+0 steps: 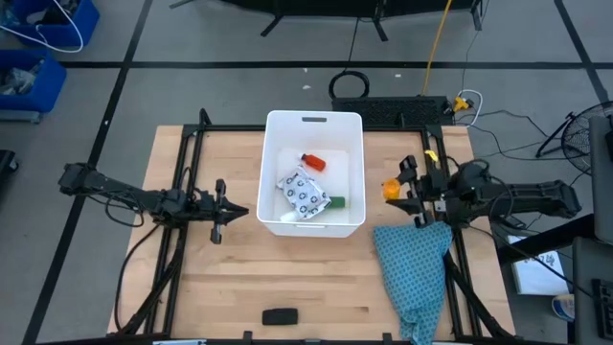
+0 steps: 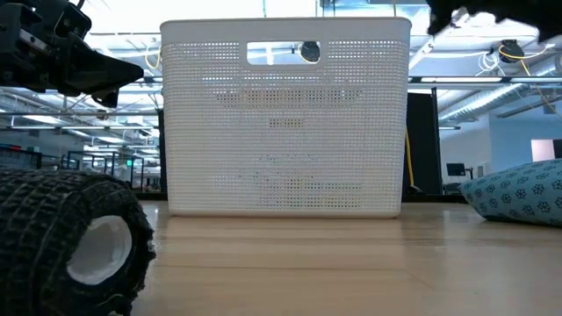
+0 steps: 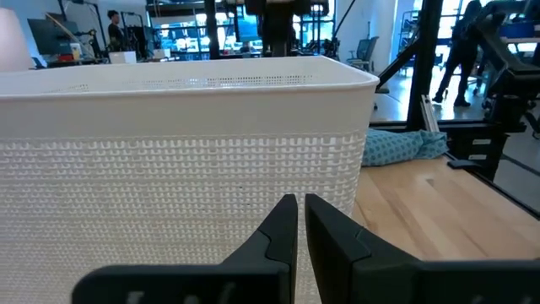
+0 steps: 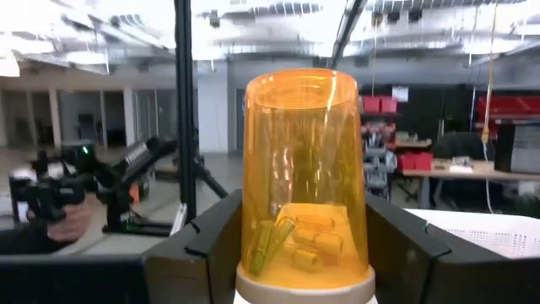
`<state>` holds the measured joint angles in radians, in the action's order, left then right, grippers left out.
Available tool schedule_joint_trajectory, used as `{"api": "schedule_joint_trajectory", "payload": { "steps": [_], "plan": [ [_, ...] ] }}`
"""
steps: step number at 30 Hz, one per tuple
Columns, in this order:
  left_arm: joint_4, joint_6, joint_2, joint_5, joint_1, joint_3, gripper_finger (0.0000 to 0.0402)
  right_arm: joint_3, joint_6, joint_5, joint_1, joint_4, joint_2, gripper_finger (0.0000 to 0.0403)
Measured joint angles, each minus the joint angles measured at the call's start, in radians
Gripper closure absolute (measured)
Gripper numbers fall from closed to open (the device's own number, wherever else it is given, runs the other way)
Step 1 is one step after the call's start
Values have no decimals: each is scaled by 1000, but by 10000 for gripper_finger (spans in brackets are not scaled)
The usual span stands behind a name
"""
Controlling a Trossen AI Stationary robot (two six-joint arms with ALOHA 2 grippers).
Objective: Pick & place medical supplies in basket/bin
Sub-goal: Put the yellow medicine bottle into the basket
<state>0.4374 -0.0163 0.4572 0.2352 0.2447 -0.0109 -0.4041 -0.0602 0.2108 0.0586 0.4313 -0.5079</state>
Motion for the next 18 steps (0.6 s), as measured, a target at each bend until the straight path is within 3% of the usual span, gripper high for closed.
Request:
{"api": "schedule_joint_trajectory", "payload": {
  "steps": [6, 12, 18],
  "plan": [
    [1, -18, 0, 2, 0, 0, 371, -324, 123, -47, 8, -256, -297, 215],
    [10, -52, 0, 2, 0, 0, 371, -710, 207, -53, 113, -548, -647, 216],
    [9, -59, 0, 2, 0, 0, 371, -1002, 260, 59, 251, -783, -927, 212]
  ]
}}
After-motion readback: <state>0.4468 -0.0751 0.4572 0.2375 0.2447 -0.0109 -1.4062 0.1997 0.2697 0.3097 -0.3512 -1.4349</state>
